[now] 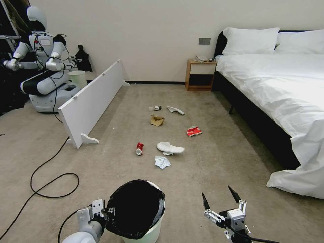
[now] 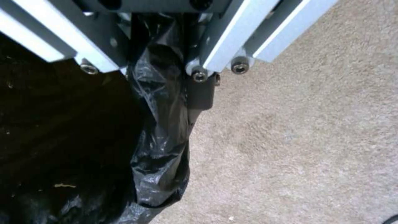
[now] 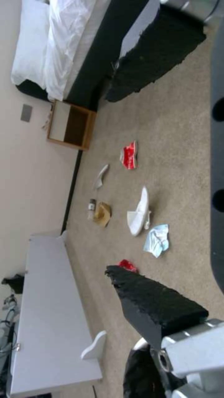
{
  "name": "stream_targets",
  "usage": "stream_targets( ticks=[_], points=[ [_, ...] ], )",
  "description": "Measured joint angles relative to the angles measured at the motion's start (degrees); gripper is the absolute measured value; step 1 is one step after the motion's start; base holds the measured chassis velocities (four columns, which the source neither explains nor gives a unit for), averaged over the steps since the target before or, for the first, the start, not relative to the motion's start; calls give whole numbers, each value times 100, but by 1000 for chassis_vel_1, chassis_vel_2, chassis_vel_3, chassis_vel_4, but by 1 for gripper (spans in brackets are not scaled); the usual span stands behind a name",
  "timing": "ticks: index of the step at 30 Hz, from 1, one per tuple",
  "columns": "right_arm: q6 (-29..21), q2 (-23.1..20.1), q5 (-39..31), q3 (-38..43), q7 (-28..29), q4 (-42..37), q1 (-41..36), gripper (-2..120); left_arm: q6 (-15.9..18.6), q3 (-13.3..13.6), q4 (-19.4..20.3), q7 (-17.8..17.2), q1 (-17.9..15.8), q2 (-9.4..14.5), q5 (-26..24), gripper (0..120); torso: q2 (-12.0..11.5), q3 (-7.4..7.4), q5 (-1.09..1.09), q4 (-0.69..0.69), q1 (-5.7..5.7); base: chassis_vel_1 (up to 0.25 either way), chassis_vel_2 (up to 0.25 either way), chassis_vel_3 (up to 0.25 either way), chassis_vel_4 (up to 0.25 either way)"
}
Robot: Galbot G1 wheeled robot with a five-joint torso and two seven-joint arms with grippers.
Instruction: Pick up the trash bin, then pick up the garbage from the floor and place it into the trash bin.
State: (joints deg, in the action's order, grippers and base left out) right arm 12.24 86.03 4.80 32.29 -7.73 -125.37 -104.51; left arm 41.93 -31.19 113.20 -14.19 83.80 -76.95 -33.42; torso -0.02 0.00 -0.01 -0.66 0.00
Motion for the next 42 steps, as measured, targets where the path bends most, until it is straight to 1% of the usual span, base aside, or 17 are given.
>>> stream_targets(
  ticks=[8,11,12,13,15,16,18,19,21,22,24,25,28,31,34,38,42],
  points=[
    [66,8,-144,43,18,7,1,100,16,-35,107,-4,76,-22,-7,4,-1,1,-2,0,0,0,0,0,0],
    [50,-22,-307,46,103,-12,-64,100,55,-148,302,-62,203,-81,-109,3,-2,2,-7,0,0,0,0,0,0],
    [3,-55,-336,67,146,-45,-107,100,95,-269,566,-83,348,-90,-169,3,-2,3,-9,0,0,0,0,0,0],
    [3,-55,-336,67,146,-45,-107,100,95,-269,566,-83,348,-90,-169,3,-2,3,-9,0,0,0,0,0,0],
    [-56,-107,-213,113,337,-32,-131,100,95,-719,1272,-167,634,-89,-356,3,-2,2,-4,1,0,0,0,0,0],
    [-56,-107,-213,113,337,-32,-131,100,95,-719,1272,-167,634,-89,-356,3,-2,2,-4,1,0,0,0,0,0],
    [-62,-136,-200,106,447,67,-95,100,80,-1053,1706,-193,827,-88,-520,3,-2,2,-1,1,0,0,0,0,0],
    [-62,-136,-200,106,447,67,-95,100,80,-1053,1706,-193,827,-88,-520,3,-2,2,-1,1,0,0,0,0,0],
    [-145,-196,-327,42,463,127,-88,100,62,-1515,2238,-273,1110,-50,-744,3,-2,1,1,2,0,0,0,0,0],
    [-145,-196,-327,42,463,127,-88,100,62,-1515,2238,-273,1110,-50,-744,3,-2,1,1,2,0,0,0,0,0],
    [-199,-239,-332,4,451,172,-108,100,61,-1810,2507,-321,1278,-44,-949,3,-2,1,-2,1,0,0,0,0,0],
    [-199,-239,-332,4,451,172,-108,100,61,-1810,2507,-321,1278,-44,-949,3,-2,1,-2,1,0,0,0,0,0],
    [-263,-337,-353,-91,468,335,-172,100,44,-2340,2789,-349,1572,-86,-1273,3,-2,1,0,1,0,0,0,0,0],
    [-264,-355,-351,-125,495,391,-187,100,44,-2500,2834,-349,1674,-95,-1373,3,-1,1,-1,1,0,0,0,0,0],
    [-254,-350,-338,-175,521,503,-200,100,39,-2839,2915,-408,1846,-100,-1652,3,-2,1,-1,2,0,0,0,0,0],
    [-173,-255,-258,-152,496,582,-186,100,33,-3065,2906,-496,1883,-45,-1791,3,-1,1,0,1,0,0,0,0,0],
    [-120,-168,-197,-108,451,603,-180,100,32,-3137,2793,-510,1841,-12,-1791,3,-2,1,-1,1,0,0,0,0,0]
  ],
)
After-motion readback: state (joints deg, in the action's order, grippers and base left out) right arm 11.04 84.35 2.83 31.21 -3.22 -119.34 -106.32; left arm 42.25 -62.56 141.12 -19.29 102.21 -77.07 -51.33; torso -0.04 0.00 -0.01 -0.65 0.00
